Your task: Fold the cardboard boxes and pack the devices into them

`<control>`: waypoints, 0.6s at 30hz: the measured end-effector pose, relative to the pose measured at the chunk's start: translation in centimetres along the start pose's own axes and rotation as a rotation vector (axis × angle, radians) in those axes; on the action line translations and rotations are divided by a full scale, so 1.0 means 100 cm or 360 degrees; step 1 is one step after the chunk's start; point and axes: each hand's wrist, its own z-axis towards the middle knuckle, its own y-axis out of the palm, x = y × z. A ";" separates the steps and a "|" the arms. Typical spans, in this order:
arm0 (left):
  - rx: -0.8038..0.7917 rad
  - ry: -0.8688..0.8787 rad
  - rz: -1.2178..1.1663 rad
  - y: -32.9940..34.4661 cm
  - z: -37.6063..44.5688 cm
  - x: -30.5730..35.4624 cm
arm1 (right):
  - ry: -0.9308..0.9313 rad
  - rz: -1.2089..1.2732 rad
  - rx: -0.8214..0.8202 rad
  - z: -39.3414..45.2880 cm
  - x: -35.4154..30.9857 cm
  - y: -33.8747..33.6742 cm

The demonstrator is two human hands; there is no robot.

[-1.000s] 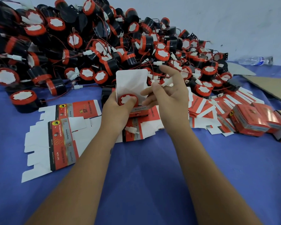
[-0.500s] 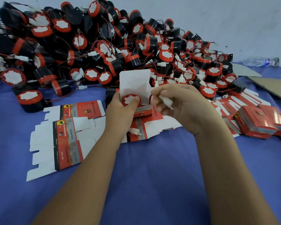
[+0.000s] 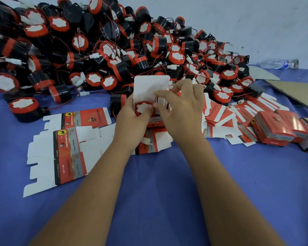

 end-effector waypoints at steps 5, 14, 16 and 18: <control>0.0037 -0.0001 -0.0028 -0.002 0.002 -0.003 | -0.0018 0.0172 -0.0155 -0.004 0.001 0.003; -0.0018 -0.0042 0.0014 -0.002 0.005 -0.005 | 0.0067 0.0279 -0.0377 -0.003 -0.005 0.004; -0.0014 -0.0042 0.0014 -0.003 0.005 -0.006 | 0.0044 0.0214 -0.0330 -0.004 -0.005 0.004; -0.0022 -0.0075 -0.0087 -0.002 0.003 -0.004 | 0.0045 0.0150 -0.0231 -0.005 -0.005 0.007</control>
